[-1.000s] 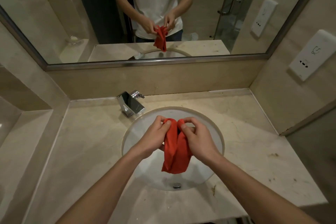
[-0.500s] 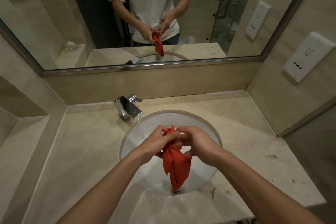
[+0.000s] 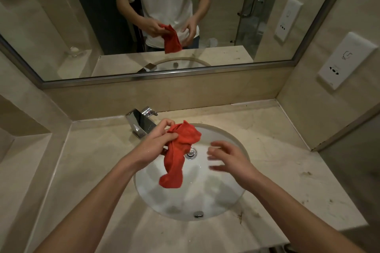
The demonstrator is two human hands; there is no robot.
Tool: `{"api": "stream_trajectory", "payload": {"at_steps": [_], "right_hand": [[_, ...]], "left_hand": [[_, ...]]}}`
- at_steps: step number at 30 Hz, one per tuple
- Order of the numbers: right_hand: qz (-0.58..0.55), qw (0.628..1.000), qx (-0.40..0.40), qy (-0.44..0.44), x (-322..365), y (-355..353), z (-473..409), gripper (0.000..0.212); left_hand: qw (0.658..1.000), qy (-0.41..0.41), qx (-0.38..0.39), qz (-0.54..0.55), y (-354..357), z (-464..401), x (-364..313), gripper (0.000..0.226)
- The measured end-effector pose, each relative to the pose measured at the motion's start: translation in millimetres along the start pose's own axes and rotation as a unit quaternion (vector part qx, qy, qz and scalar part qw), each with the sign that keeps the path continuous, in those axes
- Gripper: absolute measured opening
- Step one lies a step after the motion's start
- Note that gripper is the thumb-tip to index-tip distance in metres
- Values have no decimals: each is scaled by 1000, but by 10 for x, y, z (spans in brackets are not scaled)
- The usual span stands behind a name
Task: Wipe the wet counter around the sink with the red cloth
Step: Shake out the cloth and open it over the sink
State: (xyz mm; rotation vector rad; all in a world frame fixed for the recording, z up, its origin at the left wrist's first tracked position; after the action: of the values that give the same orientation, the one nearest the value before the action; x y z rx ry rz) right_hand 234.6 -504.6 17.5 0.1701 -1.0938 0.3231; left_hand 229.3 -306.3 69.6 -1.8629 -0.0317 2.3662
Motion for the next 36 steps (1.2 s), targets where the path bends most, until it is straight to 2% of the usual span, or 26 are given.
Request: {"api": "stream_trajectory", "payload": {"at_steps": [2, 5, 6, 9, 11, 16, 19, 20, 23, 25, 27, 31, 33, 36], "right_hand": [[13, 999, -1, -36, 52, 12, -57, 70], [-53, 995, 78, -45, 77, 193, -168, 82], [-52, 992, 100, -59, 118, 241, -184, 74], [-47, 987, 116, -103, 260, 282, -161, 24], [-59, 987, 103, -108, 337, 254, -121, 15], [-24, 984, 35, -171, 562, 105, -53, 11], [-6, 985, 19, -169, 587, 92, -43, 13], [-11, 987, 13, -162, 578, 80, -46, 13], [-35, 989, -5, -144, 567, 3, -48, 15], [-26, 989, -12, -147, 603, -42, -36, 18], [-24, 986, -14, -162, 664, -55, -7, 16], [2, 981, -15, -191, 743, -61, 43, 8], [-3, 982, 3, -188, 739, -67, 62, 9], [4, 980, 44, -192, 766, -33, 134, 16]], "left_hand": [[999, 7, 22, 35, -28, 17, -92, 14], [995, 8, 47, 85, -60, 46, -169, 12], [995, 10, 51, 84, -75, 58, -181, 13], [998, 10, 42, 49, -169, 93, -165, 15], [999, 10, 39, 10, -222, 117, -138, 16], [997, -10, 11, -71, -381, 132, 35, 10], [996, -11, -1, -85, -362, 96, 115, 11], [998, -13, -1, -61, -330, 93, 135, 17], [994, -30, 56, 88, -154, 117, 270, 69], [981, -34, 99, 166, -21, 146, 418, 83], [980, -46, 98, 167, 89, 158, 591, 80], [985, -62, 27, 160, 84, 159, 731, 57], [986, -60, 0, 158, -18, 157, 725, 57], [996, -38, 20, 75, -58, 166, 616, 54]]}}
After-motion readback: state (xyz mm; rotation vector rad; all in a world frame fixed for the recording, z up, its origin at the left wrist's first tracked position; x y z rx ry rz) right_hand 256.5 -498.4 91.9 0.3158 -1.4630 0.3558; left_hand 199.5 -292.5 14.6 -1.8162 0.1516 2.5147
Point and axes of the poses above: each hand's wrist, its own z-axis away from the middle knuckle, its own y-axis out of the palm, x = y × z, the point moved 9 cm from there along -z, towards the middle knuckle
